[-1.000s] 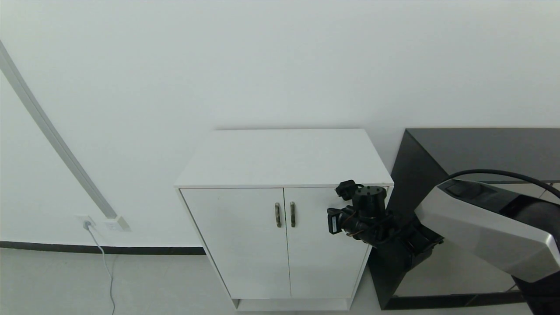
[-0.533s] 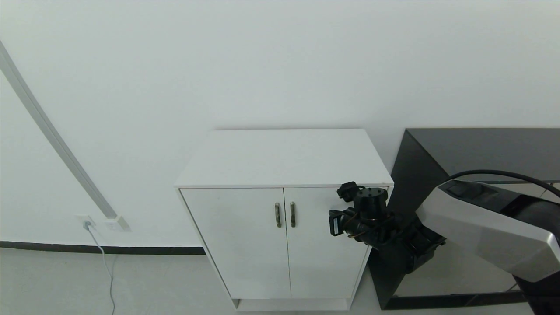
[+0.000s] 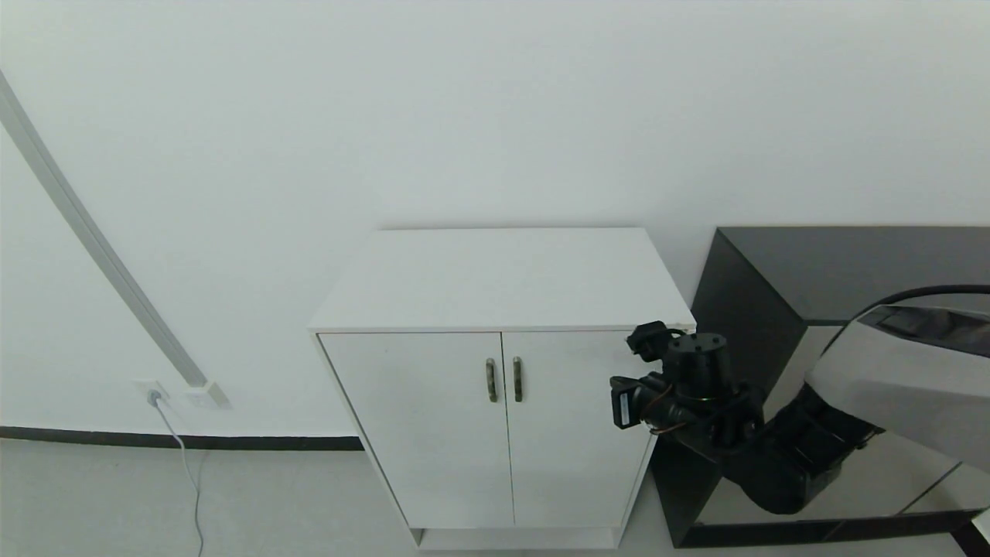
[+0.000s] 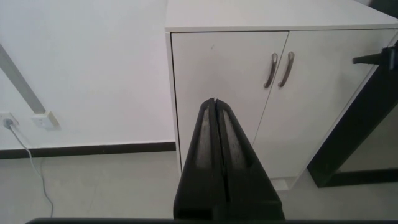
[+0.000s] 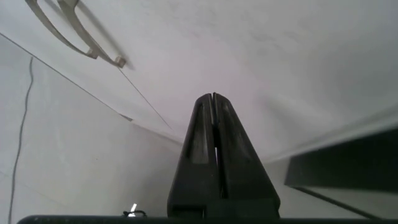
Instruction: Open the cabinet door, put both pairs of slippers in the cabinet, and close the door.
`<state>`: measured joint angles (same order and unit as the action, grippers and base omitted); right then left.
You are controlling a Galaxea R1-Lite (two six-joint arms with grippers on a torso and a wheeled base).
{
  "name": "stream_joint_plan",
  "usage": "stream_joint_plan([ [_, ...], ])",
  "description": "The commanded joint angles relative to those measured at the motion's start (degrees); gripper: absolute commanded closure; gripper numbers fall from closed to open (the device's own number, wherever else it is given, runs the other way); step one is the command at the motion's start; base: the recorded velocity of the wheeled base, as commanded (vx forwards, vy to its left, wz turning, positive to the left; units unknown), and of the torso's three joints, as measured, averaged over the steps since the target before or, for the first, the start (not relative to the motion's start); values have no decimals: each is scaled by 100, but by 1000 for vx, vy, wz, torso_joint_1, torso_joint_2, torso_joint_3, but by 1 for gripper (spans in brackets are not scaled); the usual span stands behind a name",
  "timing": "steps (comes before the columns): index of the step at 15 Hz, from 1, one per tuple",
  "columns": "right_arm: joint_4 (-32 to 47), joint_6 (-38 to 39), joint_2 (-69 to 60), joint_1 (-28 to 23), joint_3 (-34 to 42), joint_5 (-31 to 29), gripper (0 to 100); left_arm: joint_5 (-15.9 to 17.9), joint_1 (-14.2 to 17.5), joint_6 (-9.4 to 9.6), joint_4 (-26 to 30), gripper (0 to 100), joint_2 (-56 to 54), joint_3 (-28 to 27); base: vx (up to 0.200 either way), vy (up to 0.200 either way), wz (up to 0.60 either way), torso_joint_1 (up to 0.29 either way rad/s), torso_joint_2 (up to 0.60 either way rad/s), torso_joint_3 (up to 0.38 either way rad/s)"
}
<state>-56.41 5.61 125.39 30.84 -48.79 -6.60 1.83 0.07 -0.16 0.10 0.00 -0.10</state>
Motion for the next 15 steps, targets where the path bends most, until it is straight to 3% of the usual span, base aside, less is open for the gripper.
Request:
stream_joint_plan([
  [1,-37,-7,-859,-43,678,-184,100,-7,1,-2,-1,100,0,1,0,0,0,0,0,0],
  [4,-37,-148,-1509,-122,1337,-580,100,2,1,-2,-1,100,0,1,0,0,0,0,0,0],
  [15,-2,-411,-3926,-1045,3569,-712,100,-7,1,-2,-1,100,0,1,0,0,0,0,0,0],
])
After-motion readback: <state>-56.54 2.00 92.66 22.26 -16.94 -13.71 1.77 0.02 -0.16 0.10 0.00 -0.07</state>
